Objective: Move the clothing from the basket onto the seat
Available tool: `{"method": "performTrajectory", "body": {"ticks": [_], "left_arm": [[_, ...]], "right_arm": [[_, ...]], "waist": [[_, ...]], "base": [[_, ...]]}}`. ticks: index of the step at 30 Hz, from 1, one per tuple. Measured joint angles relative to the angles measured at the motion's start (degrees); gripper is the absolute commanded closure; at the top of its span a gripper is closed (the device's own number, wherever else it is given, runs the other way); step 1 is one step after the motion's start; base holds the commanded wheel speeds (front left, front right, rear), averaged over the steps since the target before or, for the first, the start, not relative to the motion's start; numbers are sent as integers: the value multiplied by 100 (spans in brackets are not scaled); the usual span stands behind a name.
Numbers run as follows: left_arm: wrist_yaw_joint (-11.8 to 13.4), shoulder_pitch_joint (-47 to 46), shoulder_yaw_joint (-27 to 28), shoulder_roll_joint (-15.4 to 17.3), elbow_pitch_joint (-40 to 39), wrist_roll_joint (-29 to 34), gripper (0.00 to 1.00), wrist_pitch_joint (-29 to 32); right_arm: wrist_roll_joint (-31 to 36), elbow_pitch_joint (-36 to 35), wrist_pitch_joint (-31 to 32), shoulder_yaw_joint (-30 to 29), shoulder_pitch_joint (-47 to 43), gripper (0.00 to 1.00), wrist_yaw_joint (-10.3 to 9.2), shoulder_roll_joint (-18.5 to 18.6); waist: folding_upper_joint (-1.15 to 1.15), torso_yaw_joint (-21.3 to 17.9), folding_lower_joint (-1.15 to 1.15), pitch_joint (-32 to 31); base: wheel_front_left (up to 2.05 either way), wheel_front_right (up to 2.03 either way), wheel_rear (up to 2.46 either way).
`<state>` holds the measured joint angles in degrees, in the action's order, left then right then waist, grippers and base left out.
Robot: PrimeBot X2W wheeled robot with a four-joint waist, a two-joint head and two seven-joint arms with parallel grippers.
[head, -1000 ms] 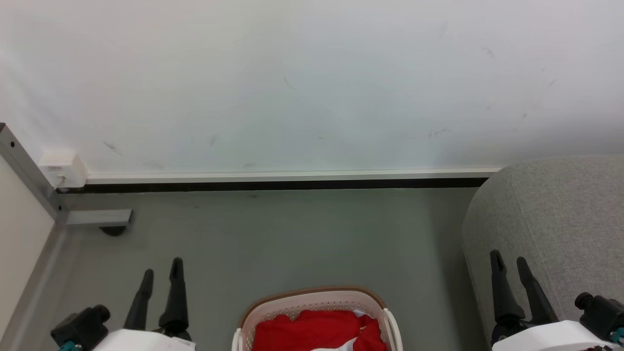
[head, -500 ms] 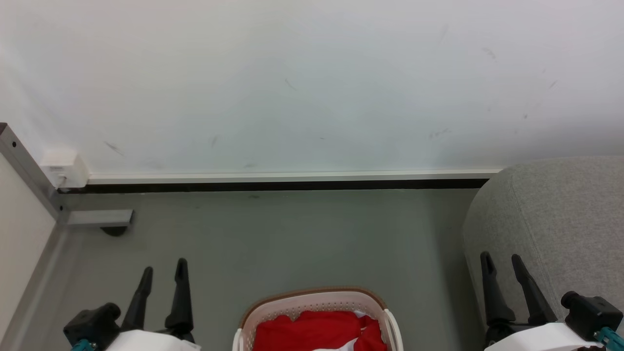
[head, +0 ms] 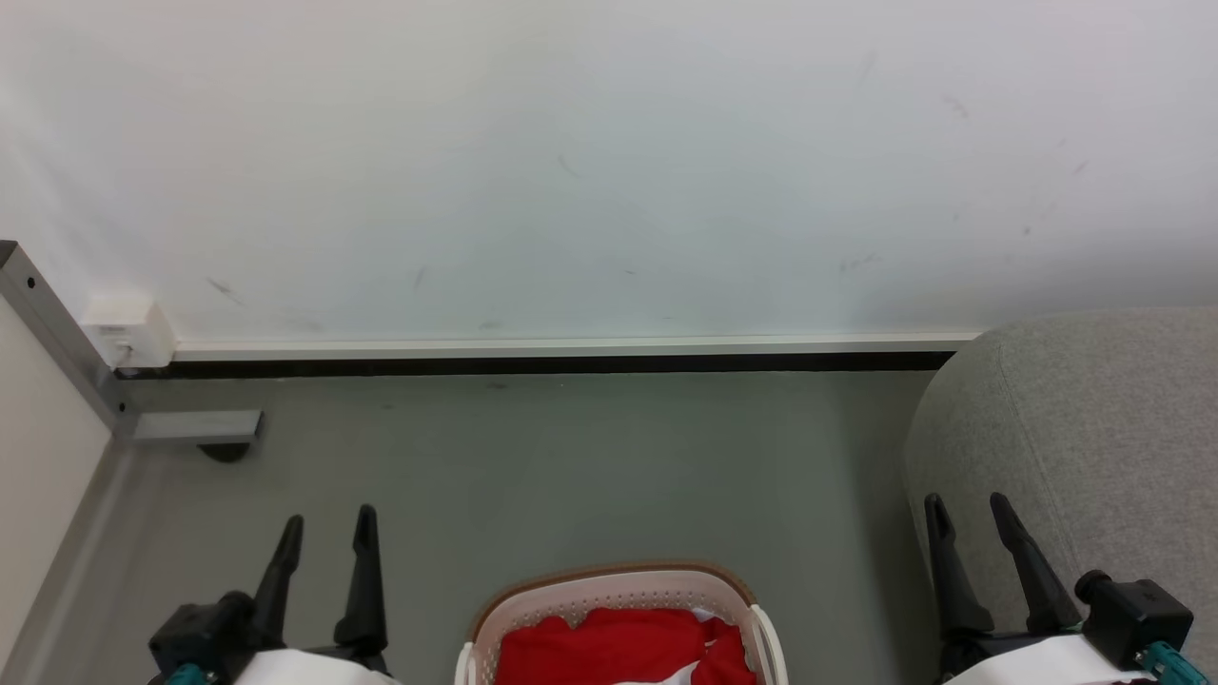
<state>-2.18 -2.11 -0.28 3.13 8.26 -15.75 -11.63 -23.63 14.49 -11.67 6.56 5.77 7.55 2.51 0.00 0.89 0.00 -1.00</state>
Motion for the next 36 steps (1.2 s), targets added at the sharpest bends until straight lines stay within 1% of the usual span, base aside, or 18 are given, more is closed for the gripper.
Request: {"method": "performTrajectory", "body": {"ticks": [28, 31, 36], "left_arm": [[4, 26, 3, -4, -125, 1087, 0, -308], [-4, 26, 1, -7, -126, 1184, 0, -337], [-30, 27, 22, -13, -124, 1194, 0, -349]], "right_arm": [[857, 9, -302, 152, 85, 0, 0, 12], [954, 18, -321, 182, 94, 0, 0, 14], [927, 48, -349, 198, 97, 0, 0, 15]], "waist": [[0, -19, 0, -18], [0, -17, 0, -29], [0, -19, 0, -33]], "base": [[0, 0, 0], [0, 0, 0], [0, 0, 0]]}}
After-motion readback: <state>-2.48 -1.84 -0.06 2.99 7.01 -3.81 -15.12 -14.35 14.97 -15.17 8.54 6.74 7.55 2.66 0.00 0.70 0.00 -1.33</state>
